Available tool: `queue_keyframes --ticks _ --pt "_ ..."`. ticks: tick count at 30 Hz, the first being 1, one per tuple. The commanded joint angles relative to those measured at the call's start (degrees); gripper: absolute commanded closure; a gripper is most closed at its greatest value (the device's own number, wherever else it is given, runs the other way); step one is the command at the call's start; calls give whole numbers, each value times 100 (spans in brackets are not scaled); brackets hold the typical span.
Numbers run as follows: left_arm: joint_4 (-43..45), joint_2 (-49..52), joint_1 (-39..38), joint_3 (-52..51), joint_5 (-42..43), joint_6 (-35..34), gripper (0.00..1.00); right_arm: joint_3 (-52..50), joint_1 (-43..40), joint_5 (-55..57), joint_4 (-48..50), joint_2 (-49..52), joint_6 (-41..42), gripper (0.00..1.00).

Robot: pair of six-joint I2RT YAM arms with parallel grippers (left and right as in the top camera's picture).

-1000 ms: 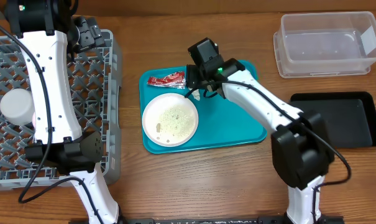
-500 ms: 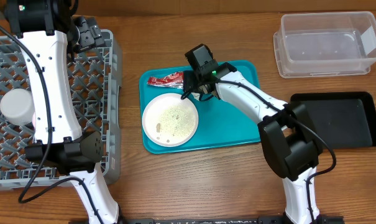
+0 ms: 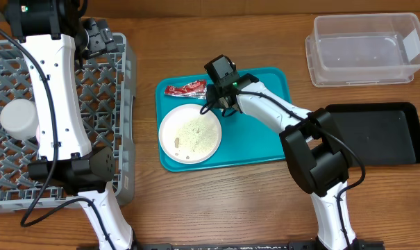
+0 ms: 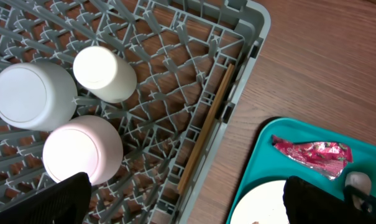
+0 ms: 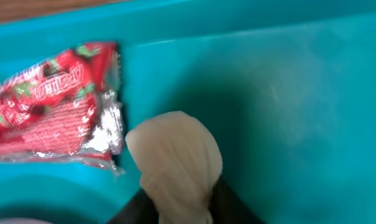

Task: Sort waste into correct bins and load items into the dishwasher
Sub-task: 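Carry the tissue to the clear plastic bin and release it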

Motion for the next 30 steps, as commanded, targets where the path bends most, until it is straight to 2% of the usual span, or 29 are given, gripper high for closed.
queue_keyframes --ticks 1,6,13,17,20,27,29,30 --pt "-9 44 15 -28 -13 46 0 186 7 162 -175 9 11 85" --pt "-9 44 15 -28 -13 46 0 723 -162 811 -807 -420 13 94" --pt "-9 44 15 -28 -13 48 0 1963 -876 3042 -1803 -1119 -81 94" --pt "-11 44 15 -28 -13 46 0 2393 -1637 3195 -1840 -1309 -433 94" --pt "-9 44 15 -28 -13 46 0 2470 -2299 2767 -1768 -1309 -422 94" --pt "-9 44 15 -28 -13 46 0 2468 -3657 164 -883 -1054 -420 94" --pt "-11 44 15 -28 -13 46 0 2470 -3893 -138 -568 -896 -415 75" --pt "-9 44 15 -28 -13 48 0 2470 -3974 -205 -470 -822 -415 69"
